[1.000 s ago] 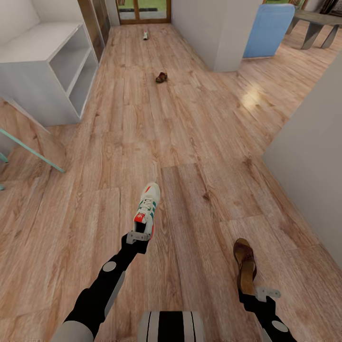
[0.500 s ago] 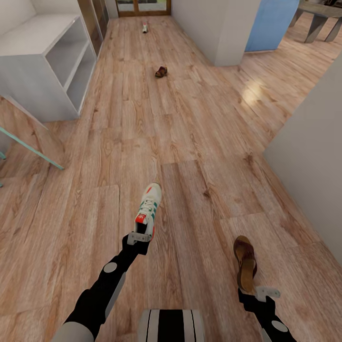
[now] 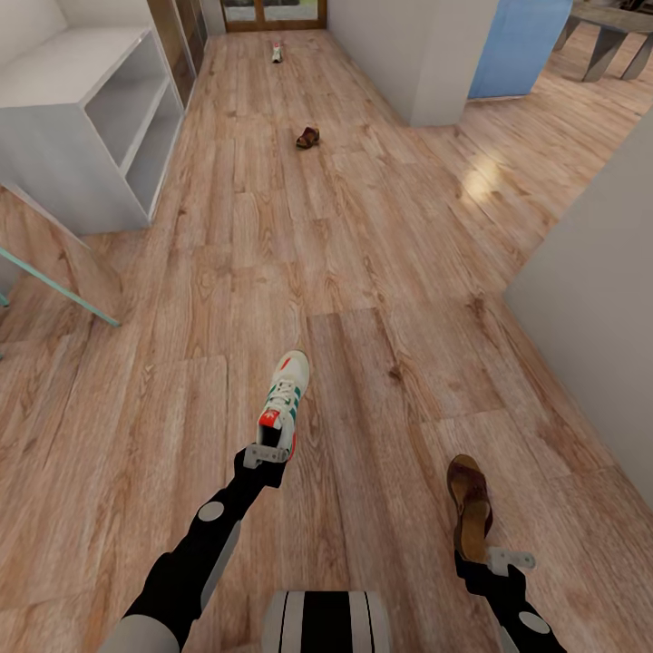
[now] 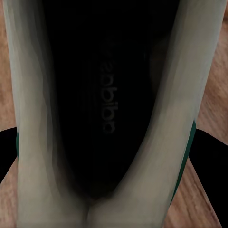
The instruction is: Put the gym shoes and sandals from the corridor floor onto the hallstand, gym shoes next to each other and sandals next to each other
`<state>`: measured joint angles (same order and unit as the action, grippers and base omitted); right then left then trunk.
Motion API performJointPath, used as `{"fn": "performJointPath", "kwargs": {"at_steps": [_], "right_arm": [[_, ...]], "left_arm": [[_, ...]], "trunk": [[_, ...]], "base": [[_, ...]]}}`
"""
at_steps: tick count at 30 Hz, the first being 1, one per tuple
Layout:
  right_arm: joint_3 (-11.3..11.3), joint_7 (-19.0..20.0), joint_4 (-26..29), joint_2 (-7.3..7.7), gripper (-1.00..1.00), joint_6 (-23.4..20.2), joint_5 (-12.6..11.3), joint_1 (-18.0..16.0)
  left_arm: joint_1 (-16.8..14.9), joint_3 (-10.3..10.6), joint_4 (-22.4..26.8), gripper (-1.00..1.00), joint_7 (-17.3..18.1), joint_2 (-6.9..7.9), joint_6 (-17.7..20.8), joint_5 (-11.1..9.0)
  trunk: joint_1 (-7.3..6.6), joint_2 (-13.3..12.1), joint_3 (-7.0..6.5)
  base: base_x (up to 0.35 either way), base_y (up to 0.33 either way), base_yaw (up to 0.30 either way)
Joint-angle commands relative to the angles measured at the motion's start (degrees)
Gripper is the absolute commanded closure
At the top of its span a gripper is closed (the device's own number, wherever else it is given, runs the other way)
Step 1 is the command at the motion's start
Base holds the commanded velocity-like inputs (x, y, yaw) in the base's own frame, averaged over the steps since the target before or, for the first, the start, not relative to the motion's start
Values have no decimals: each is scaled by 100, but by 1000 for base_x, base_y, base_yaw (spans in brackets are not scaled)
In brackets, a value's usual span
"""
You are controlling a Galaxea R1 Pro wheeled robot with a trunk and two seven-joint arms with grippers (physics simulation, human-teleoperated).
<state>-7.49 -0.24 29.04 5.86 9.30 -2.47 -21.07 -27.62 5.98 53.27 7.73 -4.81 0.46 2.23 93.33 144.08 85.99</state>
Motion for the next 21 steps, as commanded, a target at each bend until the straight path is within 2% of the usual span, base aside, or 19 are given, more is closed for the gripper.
{"fn": "performJointPath", "kwargs": {"at_steps": [1, 21], "right_arm": [[1, -2, -4, 1, -100, 20, -26, -2], [-7, -8, -4, 4, -100, 27, -26, -2]], "left_arm": [[0, -8, 3, 100, 18, -2, 5, 23], [2, 0, -18, 100, 18, -9, 0, 23]], "trunk": [[-1, 1, 3], [-1, 1, 3]], "base": [[2, 0, 0], [61, 0, 0]]}}
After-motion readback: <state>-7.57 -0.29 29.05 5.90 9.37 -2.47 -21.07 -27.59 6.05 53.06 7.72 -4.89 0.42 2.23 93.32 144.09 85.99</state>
